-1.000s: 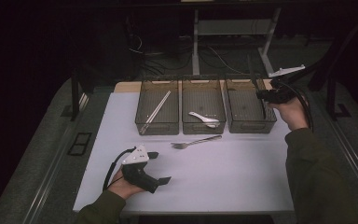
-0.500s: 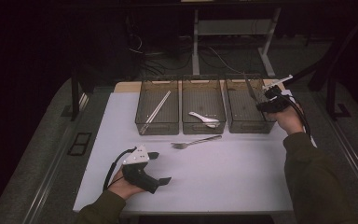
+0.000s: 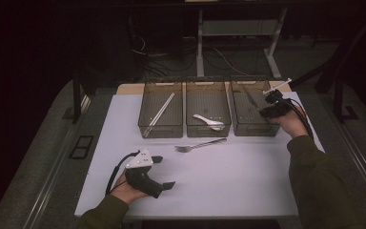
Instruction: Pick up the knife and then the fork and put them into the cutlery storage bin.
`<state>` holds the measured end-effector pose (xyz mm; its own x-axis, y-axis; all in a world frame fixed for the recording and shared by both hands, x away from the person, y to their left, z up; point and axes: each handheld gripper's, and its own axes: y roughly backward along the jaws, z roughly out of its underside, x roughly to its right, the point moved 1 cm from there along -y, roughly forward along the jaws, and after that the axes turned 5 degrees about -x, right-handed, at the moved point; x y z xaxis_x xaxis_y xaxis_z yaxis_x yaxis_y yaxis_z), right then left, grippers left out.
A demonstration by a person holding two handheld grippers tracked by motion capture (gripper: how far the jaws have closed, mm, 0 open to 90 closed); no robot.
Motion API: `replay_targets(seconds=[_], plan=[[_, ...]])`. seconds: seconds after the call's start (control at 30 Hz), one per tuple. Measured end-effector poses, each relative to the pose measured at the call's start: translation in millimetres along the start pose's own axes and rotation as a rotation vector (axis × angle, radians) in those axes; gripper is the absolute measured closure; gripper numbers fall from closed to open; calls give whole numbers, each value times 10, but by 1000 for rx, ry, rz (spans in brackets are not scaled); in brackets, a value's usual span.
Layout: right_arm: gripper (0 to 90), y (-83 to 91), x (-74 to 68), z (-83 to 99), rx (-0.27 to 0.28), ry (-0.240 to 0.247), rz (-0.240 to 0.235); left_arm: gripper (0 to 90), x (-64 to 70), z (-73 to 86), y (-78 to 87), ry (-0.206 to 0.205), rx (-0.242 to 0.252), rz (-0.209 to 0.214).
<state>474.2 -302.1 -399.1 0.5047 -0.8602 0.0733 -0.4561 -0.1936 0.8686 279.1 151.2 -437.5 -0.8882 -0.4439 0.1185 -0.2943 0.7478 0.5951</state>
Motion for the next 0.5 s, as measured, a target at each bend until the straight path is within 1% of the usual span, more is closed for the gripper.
replay_targets(seconds=[0.1, 0.2, 0.27, 0.33, 0.4, 0.5], plan=[[713, 47, -2, -7, 27, -7, -11, 0, 1, 0, -2, -1, -1, 1], [685, 118, 7, 0, 64, -26, -46, 0, 2, -1, 0, -1, -1, 0], [665, 181, 7, 11, 96, -43, -77, 0, 3, -1, 1, -2, 0, 0], [623, 260, -3, 25, 131, -53, -109, 0, 2, -1, 0, -1, -2, -1], [585, 342, -27, 46, 163, -63, -151, 0, 1, -1, -3, -1, -2, 0], [534, 451, -87, 89, 205, -59, -182, 0, 3, -1, -1, -2, -1, 0]])
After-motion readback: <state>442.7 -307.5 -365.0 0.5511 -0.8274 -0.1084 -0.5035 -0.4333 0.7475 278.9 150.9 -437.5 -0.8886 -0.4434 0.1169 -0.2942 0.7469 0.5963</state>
